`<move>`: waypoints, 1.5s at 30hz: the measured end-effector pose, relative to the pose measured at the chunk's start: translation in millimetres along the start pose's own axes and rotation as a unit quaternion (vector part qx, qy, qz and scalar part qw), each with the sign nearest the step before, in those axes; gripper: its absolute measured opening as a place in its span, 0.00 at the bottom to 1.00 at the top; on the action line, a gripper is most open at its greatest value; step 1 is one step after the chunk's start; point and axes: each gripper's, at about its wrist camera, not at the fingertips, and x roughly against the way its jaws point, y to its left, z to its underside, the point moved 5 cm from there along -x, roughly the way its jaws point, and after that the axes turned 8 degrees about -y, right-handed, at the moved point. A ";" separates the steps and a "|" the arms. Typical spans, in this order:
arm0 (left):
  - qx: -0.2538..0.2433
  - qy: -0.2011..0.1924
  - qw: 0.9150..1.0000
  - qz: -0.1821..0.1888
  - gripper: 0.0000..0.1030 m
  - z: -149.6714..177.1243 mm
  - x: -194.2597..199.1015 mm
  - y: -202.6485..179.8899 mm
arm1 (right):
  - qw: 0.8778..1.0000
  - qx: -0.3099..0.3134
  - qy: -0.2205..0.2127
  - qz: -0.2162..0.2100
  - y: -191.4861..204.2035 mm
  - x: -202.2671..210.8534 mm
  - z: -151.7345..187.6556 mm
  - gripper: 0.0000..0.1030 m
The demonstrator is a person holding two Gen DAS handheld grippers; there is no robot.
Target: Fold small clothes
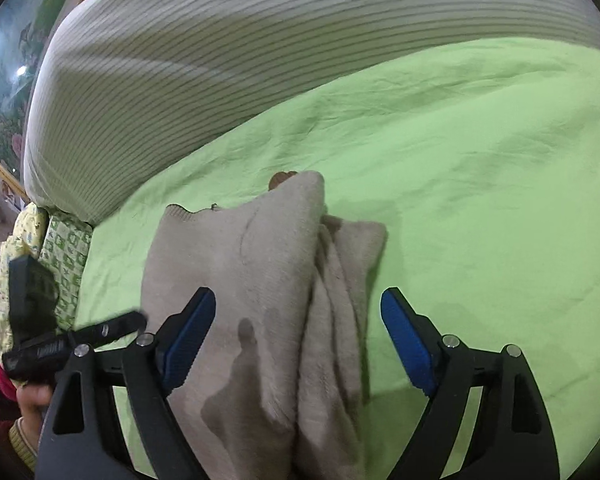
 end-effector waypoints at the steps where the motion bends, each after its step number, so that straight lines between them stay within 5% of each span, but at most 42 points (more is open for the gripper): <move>1: 0.008 0.004 1.000 -0.003 0.76 -7.6 -8.9 2.6 | 1.000 -0.003 0.004 0.002 -0.3 -3.8 -0.5 0.80; 5: 0.050 0.028 0.998 0.002 0.75 -27.2 -40.5 9.6 | 0.998 -0.035 0.042 -0.011 -9.2 -23.8 4.9 0.67; 8: 0.065 0.038 0.997 0.008 0.50 -36.2 -58.8 12.3 | 0.997 -0.060 0.050 -0.029 -16.5 -30.5 6.1 0.62; 9: 0.068 0.045 0.997 0.014 0.32 -39.0 -66.0 12.0 | 0.996 -0.067 0.052 -0.038 -18.4 -31.9 5.1 0.57; 11: 0.058 0.036 0.998 0.008 0.25 -45.6 -71.6 7.7 | 0.995 -0.073 0.042 -0.056 -18.3 -27.6 -0.2 0.36; 15: -0.008 0.007 1.000 -0.011 0.21 -48.1 -70.2 -4.8 | 0.997 -0.060 0.024 -0.047 -18.1 -22.9 0.3 0.30; 23: -0.057 0.001 0.998 -0.022 0.38 -44.6 -54.6 -16.2 | 0.995 -0.077 0.030 -0.051 -17.5 -10.6 -0.7 0.45; 25: -0.062 0.000 0.998 -0.018 0.59 -36.0 -36.0 -17.6 | 0.995 -0.081 0.022 -0.055 -17.1 5.4 0.7 0.48; 30: -0.032 0.008 0.999 -0.001 0.75 2.9 -1.2 -12.1 | 0.995 -0.076 0.014 -0.068 -10.9 41.0 23.3 0.69; 35: -0.009 0.043 0.999 0.017 0.76 54.8 5.1 -10.4 | 0.997 -0.036 0.042 -0.051 -4.7 41.5 52.6 0.70; 40: -0.003 0.065 0.998 0.017 0.77 83.2 -4.0 -15.2 | 0.996 0.058 0.053 0.038 -14.9 38.3 68.8 0.69; 45: -0.017 0.065 0.998 0.012 0.77 91.7 0.8 -18.6 | 0.999 0.029 -0.013 -0.009 -7.5 76.3 60.3 0.68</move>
